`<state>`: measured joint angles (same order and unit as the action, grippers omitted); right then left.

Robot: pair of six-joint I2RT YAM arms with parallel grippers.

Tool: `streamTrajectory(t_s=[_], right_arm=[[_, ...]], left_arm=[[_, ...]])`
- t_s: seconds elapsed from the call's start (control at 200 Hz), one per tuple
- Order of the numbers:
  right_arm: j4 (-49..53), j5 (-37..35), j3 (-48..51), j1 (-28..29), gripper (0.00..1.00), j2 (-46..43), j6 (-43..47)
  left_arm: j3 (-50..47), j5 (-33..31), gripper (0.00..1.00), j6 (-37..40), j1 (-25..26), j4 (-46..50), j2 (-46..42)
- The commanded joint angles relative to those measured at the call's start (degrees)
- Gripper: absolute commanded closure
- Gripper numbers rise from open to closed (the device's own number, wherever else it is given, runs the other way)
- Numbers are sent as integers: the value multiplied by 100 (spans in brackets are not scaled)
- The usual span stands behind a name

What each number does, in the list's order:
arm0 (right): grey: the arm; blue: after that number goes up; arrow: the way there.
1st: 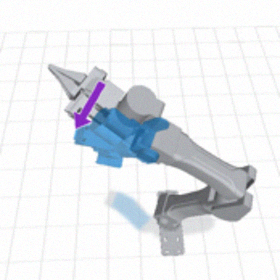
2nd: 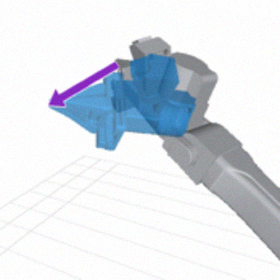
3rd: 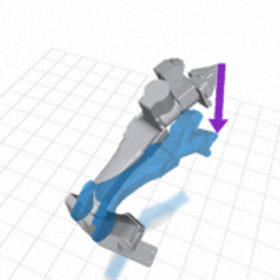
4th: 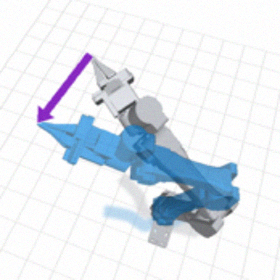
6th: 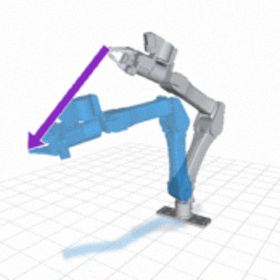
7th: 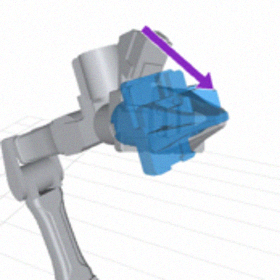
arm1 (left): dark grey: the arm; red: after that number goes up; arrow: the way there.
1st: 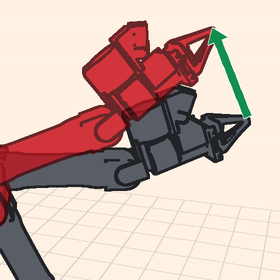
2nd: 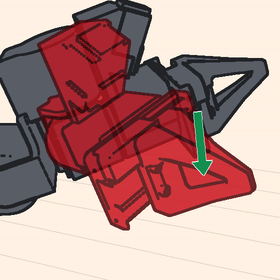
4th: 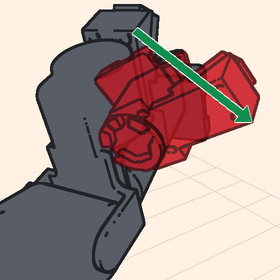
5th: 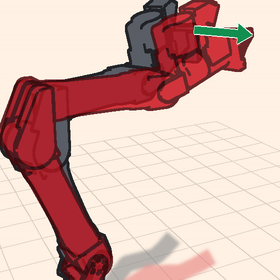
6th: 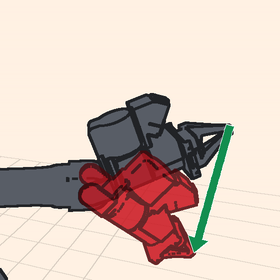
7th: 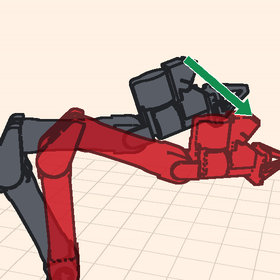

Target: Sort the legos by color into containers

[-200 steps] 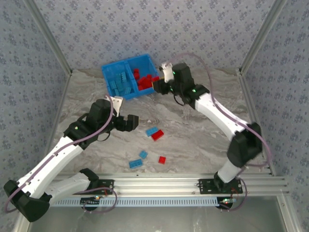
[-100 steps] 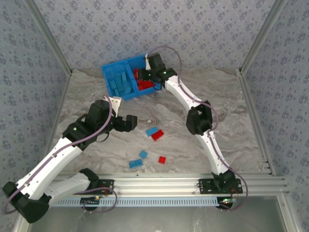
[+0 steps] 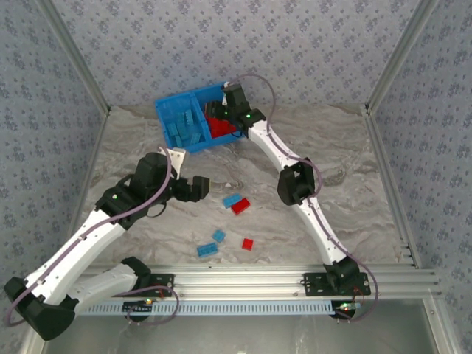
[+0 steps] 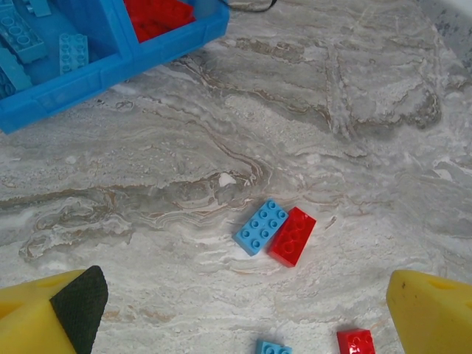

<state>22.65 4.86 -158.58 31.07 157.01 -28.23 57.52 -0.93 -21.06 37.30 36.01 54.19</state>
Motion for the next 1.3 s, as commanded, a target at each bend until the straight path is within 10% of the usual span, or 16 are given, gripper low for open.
streamTrajectory(t_s=[0.0,0.205,0.445,0.755,1.014,1.294], right_arm=[[-77,-53,-389,-31,35,-393,46],[1125,250,512,41,32,-2082,1101],[898,217,5156,403,19,-5832,2058],[1028,-839,9522,783,11,-9970,961],[1620,-1802,10773,710,2,-12059,12],[1799,-1787,10510,620,0,-12178,60]], left_arm=[[118,11,1,16,21,43,87],[226,253,1,-89,23,12,516],[426,911,1,2,102,-408,1491],[951,833,9,552,995,-548,3028],[676,291,22,241,1512,-1027,3872],[981,-321,30,464,1658,-1114,4783]])
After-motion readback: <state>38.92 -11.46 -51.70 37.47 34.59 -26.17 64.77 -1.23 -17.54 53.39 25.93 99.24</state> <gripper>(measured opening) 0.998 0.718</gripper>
